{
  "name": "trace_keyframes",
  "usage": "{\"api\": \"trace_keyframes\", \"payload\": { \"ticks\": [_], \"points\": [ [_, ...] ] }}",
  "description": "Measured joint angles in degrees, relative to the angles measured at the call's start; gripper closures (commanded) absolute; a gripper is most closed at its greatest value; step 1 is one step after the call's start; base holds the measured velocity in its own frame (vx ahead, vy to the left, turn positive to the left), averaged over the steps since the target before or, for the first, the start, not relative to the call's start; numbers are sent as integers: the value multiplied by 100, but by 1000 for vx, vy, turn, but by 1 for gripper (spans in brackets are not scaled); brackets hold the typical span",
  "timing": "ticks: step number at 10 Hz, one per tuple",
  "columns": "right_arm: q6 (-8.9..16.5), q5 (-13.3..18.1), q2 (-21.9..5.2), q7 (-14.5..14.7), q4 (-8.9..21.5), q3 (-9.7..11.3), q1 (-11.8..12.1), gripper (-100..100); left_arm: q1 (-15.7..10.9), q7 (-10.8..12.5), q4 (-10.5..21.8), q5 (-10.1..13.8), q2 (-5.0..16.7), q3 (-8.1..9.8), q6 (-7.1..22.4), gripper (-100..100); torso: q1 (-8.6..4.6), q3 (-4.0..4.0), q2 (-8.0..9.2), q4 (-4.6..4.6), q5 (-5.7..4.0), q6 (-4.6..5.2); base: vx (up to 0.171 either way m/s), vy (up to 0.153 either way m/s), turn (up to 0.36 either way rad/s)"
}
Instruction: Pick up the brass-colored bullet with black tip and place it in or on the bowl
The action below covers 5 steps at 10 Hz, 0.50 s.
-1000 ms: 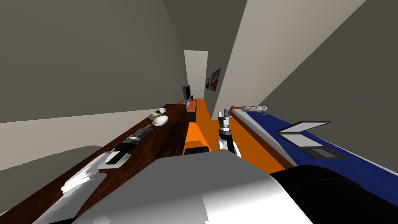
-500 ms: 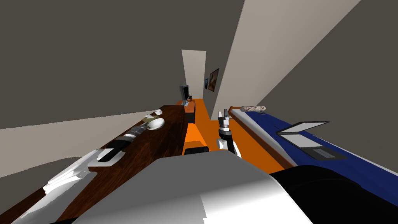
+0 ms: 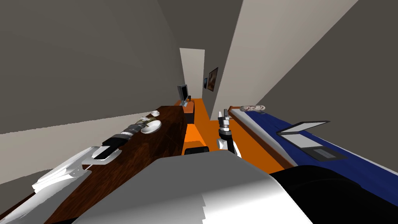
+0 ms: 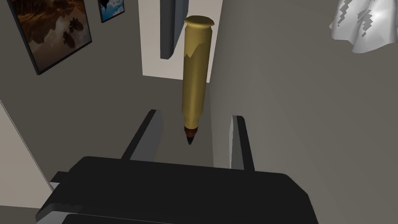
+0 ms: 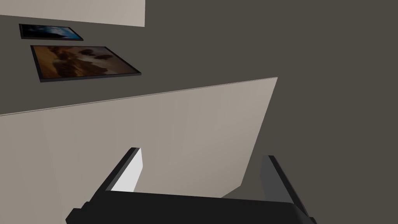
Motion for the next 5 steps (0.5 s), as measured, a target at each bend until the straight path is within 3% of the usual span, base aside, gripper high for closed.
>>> {"api": "trace_keyframes", "payload": {
  "ticks": [3,4,5],
  "points": [
    [0,0,0,0,0,0,0,0,0,0,0,0,0,0,0,-100,1,6,9,2,0,0,0,0,0],
    [0,0,0,0,0,0,0,0,0,0,0,0,0,0,0,0,1,6,10,3,0,0,0,0,0],
    [0,0,0,0,0,0,0,0,0,0,0,0,0,0,0,-100,1,6,10,3,0,0,2,-15,27]
  ]
}}
